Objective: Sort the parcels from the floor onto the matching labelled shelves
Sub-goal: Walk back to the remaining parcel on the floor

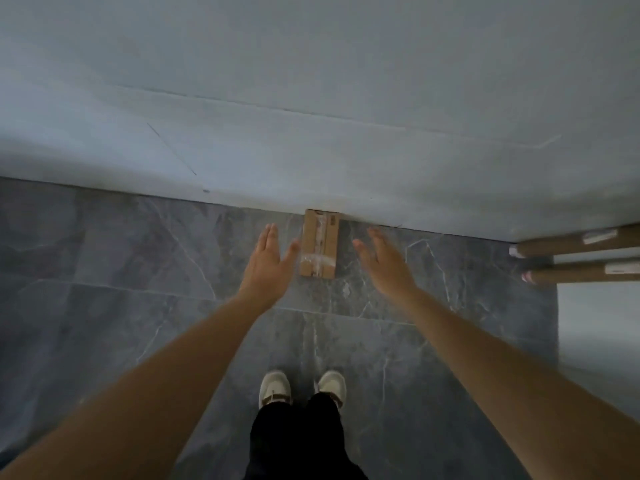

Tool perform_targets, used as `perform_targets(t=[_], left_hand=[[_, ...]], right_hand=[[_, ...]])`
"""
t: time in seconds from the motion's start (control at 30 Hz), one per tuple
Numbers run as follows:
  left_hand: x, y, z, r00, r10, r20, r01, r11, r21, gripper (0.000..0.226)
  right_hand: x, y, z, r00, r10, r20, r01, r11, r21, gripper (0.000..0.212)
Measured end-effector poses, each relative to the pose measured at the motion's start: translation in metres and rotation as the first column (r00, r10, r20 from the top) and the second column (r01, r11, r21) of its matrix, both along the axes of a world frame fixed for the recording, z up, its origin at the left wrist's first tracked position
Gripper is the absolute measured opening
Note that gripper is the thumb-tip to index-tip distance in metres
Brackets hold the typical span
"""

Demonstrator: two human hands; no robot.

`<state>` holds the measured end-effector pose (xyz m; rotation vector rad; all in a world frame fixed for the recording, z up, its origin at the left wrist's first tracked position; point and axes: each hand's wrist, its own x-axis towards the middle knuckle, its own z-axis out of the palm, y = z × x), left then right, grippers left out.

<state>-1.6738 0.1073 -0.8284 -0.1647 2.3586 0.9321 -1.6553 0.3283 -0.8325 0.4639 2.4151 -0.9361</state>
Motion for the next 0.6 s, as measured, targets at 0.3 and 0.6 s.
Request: perform_targets(t=[0.3, 0.6], left_hand=[[-0.015, 0.041, -0.286, 0.973, 0.174, 0.154, -0.194, 0.973, 0.125, 0.070], [-0.075, 0.072, -0.370, 0.859, 0.400, 0.319, -0.482, 0.842, 0.242, 0.059]], right_hand=[[-0.019, -0.026, -0.283, 0.908, -0.408, 0.094, 0.419, 0.886, -0.199, 0.068], [-0.074, -0.028, -0.359, 0.767, -0.528, 0.366, 0.642, 0.648, -0.411, 0.078]])
